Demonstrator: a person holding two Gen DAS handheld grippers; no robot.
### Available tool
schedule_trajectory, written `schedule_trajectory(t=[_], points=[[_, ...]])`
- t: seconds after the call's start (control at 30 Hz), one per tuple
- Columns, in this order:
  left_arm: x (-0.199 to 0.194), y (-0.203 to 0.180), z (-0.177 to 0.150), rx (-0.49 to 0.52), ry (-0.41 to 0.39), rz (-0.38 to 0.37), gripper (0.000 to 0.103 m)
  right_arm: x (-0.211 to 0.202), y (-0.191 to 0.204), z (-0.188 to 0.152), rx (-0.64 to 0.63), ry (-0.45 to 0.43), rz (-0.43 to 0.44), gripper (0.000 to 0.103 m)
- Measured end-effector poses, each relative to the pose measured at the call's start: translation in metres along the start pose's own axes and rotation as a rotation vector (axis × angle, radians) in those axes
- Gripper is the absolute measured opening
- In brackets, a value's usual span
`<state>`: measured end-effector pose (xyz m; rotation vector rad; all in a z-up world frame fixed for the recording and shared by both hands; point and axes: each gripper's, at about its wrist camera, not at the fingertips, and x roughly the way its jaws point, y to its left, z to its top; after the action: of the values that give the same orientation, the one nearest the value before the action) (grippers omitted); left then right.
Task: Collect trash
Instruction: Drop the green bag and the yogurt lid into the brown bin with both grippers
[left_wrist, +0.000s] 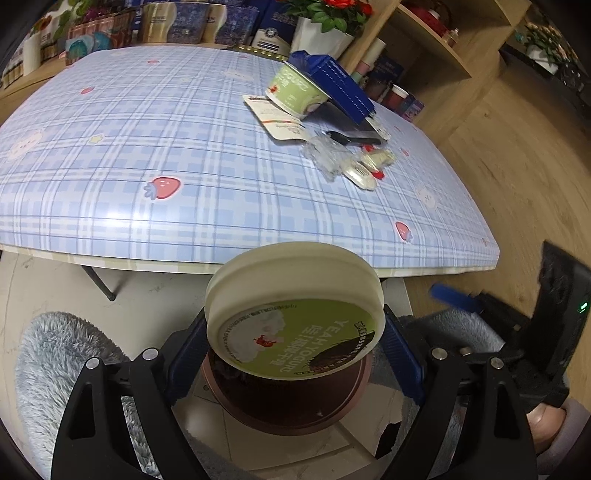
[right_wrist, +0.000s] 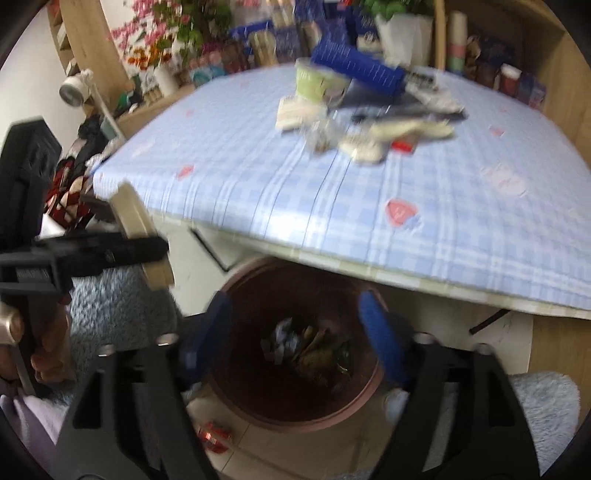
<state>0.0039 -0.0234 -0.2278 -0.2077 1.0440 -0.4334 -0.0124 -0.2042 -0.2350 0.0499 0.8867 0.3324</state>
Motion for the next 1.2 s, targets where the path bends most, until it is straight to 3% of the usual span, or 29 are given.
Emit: schedule_trajectory(t=[0.1, 0.3, 0.73, 0.87, 1.2], points=[[0.004, -0.010, -0.002, 0.042, 0.016, -0.002, 0.085, -0.014, -0.007, 0.003, 0.023, -0.078, -0.035, 0.091], [0.018, -0.028, -0.009, 0.122, 0.078, -0.019, 0.086, -0.029, -0.027, 0.004, 0.113, -0.170, -0.091, 0.095], [0.038, -0.049, -0.017, 0.206, 0.151, -0.026, 0.089, -0.031, -0.048, -0.003, 0.228, -0.193, -0.117, 0.096], [0.031, -0.045, -0.015, 0.187, 0.115, -0.024, 0.089, -0.029, -0.048, -0.004, 0.238, -0.187, -0.119, 0.096], [-0.003, -0.014, 0.000, 0.029, -0.083, 0.023, 0.089, -0.024, -0.042, -0.005, 0.223, -0.168, -0.131, 0.096]])
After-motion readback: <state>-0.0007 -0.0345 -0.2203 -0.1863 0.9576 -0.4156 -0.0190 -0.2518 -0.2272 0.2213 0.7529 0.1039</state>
